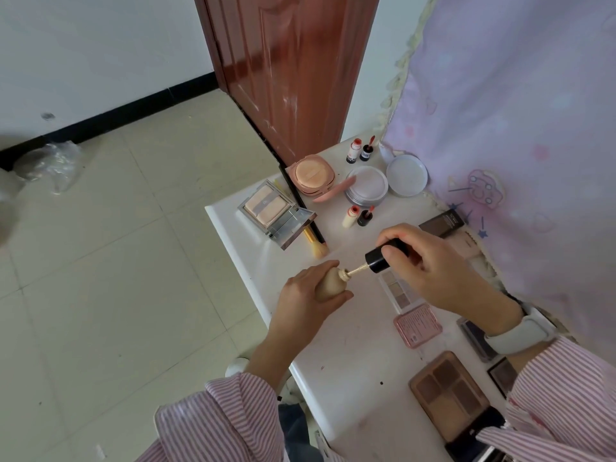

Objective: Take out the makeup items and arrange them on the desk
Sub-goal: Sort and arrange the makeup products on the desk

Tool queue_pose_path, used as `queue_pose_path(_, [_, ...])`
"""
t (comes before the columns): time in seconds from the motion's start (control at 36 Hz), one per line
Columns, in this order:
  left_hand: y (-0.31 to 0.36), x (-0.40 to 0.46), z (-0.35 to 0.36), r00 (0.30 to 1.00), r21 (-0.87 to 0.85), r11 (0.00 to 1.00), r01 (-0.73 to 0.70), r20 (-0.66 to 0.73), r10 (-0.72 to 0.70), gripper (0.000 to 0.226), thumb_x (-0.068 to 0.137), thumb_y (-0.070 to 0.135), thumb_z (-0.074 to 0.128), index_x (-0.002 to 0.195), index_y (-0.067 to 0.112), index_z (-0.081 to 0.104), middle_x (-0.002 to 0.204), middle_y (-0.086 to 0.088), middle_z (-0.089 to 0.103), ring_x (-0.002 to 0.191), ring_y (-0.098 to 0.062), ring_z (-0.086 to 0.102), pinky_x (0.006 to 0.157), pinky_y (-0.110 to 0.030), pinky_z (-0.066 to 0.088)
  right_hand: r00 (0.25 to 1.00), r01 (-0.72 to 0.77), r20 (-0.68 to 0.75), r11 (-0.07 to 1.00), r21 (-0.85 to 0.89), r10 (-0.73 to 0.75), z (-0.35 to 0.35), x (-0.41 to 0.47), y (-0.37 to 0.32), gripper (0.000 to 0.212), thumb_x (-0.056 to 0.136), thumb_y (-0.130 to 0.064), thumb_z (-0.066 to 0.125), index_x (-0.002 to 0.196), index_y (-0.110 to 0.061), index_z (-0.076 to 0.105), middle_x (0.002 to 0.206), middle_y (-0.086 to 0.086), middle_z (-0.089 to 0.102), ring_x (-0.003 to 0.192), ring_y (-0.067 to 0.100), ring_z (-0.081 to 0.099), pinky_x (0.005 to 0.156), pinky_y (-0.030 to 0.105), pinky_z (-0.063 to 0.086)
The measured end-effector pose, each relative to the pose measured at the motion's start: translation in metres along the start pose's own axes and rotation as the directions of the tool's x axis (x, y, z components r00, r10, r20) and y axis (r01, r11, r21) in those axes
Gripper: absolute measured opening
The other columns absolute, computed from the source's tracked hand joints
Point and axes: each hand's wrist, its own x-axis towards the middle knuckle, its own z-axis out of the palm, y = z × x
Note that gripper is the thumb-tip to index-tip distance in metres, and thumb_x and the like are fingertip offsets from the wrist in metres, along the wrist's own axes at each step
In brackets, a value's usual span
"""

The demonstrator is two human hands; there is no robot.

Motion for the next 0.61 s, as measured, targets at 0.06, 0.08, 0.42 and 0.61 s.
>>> queue_pose_path(0.06, [0.000,0.000,-0.001,1.000,-0.004,1.000,0.006,0.003,-0.006,0.050,0.074,0.028,0.076,0.120,0.018,0.060,0.100,0.014,0.057,0.088,-0.011,0.055,0.082,-0.030,0.047,1.000,-0.016,0.012,1.000,0.013,0.016,-0.004,0.000,0.001,0.013,0.088,-0.024,0.045,0.091,-0.019,0.057,0.075,-0.018,0.055,0.054,0.006,0.043,0.052,0.011,0.036])
queue_pose_path(0.08, [-0.001,0.001,-0.001,1.000,-0.004,1.000,0.007,0.007,-0.007,0.050,0.074,0.027,0.076,0.121,0.018,0.060,0.101,0.013,0.057,0.088,-0.011,0.054,0.083,-0.031,0.047,0.999,-0.029,0.016,0.999,0.023,0.029,-0.005,-0.001,0.002,0.010,0.091,-0.020,0.047,0.091,-0.019,0.056,0.074,-0.019,0.056,0.054,0.004,0.044,0.052,0.010,0.036])
queue_pose_path(0.42, [-0.007,0.000,-0.004,0.995,-0.033,0.996,0.083,-0.060,-0.085,0.053,0.070,0.033,0.077,0.120,0.025,0.060,0.093,0.030,0.045,0.097,-0.013,0.052,0.092,-0.039,0.042,0.958,-0.170,-0.153,0.910,0.378,0.242,-0.014,-0.005,0.020,0.019,0.094,-0.006,0.045,0.087,-0.018,0.059,0.061,-0.014,0.059,0.051,0.002,0.049,0.048,0.011,0.038])
queue_pose_path(0.61, [-0.011,-0.005,0.005,0.973,-0.118,0.991,0.064,-0.214,-0.088,0.051,0.065,0.041,0.070,0.112,0.039,0.053,0.094,0.028,0.051,0.094,-0.001,0.045,0.083,-0.007,0.036,0.868,-0.215,0.027,0.326,0.921,0.496,0.010,-0.014,0.027,0.020,0.083,-0.024,0.055,0.094,-0.007,0.057,0.074,0.008,0.059,0.057,0.014,0.053,0.047,0.020,0.045])
